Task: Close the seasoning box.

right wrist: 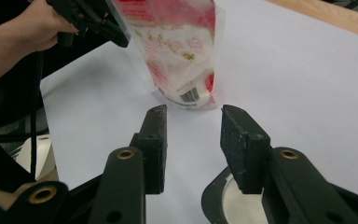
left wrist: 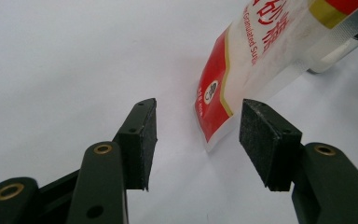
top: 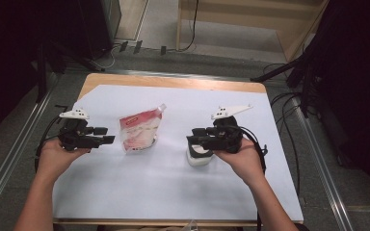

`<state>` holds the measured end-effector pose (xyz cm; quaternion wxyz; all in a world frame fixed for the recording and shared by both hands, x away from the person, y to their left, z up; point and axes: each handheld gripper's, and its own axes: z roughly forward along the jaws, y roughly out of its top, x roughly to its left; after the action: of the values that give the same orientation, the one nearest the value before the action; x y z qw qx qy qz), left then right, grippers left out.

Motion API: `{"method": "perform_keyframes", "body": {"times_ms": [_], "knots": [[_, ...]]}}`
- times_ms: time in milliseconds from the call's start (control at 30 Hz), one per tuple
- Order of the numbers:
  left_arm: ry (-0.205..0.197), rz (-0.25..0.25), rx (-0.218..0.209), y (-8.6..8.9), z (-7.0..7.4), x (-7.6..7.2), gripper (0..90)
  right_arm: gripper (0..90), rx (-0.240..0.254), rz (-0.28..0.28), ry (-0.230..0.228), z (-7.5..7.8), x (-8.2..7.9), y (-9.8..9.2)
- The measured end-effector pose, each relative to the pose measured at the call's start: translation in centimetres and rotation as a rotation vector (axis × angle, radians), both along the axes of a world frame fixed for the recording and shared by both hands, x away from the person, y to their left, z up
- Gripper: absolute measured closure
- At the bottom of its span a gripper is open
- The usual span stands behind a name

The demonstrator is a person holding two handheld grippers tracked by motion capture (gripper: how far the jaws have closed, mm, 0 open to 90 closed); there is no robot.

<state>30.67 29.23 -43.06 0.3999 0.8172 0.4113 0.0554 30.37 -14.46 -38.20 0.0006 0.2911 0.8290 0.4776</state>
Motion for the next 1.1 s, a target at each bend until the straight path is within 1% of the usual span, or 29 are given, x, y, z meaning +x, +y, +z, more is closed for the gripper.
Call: {"method": "perform_keyframes", "body": {"times_ms": [67,133,167,200,300,367,467,667,800,867,933,1000,1033,1100], "knots": [[-0.002,0.006,0.007,-0.1,-0.1,0.0,47.5,64.9,0.015,-0.006,0.0,0.2,0.1,-0.4],[0.008,0.001,0.016,-0.1,-0.1,0.0,47.7,68.6,0.021,-0.011,0.007,0.5,0.1,-0.9],[0.002,0.008,0.015,-0.2,-0.2,0.0,48.0,70.0,0.019,-0.008,0.006,0.5,0.2,-1.1],[0.0,0.004,0.018,-0.2,-0.2,0.0,48.2,72.4,0.018,-0.01,0.003,0.6,0.2,-1.3],[0.0,0.005,0.016,-0.2,-0.2,0.0,48.2,81.3,0.025,-0.015,0.002,0.9,0.3,-2.0],[-0.001,0.003,0.021,-0.2,-0.2,0.0,48.2,84.6,0.026,-0.019,0.004,1.0,0.4,-2.4],[-0.003,0.001,0.019,-0.2,-0.2,0.0,48.1,89.3,0.021,-0.039,0.009,1.2,0.7,-3.1],[-0.004,0.007,0.018,-0.2,-0.3,0.1,48.0,90.0,0.025,-0.085,0.017,1.6,1.0,-4.8],[-0.007,0.005,0.023,-0.1,-0.3,0.1,48.0,90.0,0.032,-0.11,0.01,1.7,1.2,-5.7],[-0.006,0.006,0.017,-0.1,-0.3,0.1,47.8,90.0,0.031,-0.126,0.009,1.8,1.2,-6.2],[-0.008,0.006,0.019,-0.2,-0.3,0.1,47.7,90.0,0.03,-0.144,0.002,1.8,1.4,-6.7],[-0.008,0.007,0.021,-0.2,-0.3,0.1,47.6,90.0,0.014,-0.165,-0.004,1.7,1.5,-7.2],[-0.008,0.009,0.017,-0.2,-0.3,0.1,47.6,90.0,0.016,-0.173,-0.002,1.6,1.6,-7.5],[-0.002,-0.003,0.023,-0.2,-0.3,0.1,47.4,90.0,0.02,-0.185,0.003,1.5,1.7,-8.0]]}}
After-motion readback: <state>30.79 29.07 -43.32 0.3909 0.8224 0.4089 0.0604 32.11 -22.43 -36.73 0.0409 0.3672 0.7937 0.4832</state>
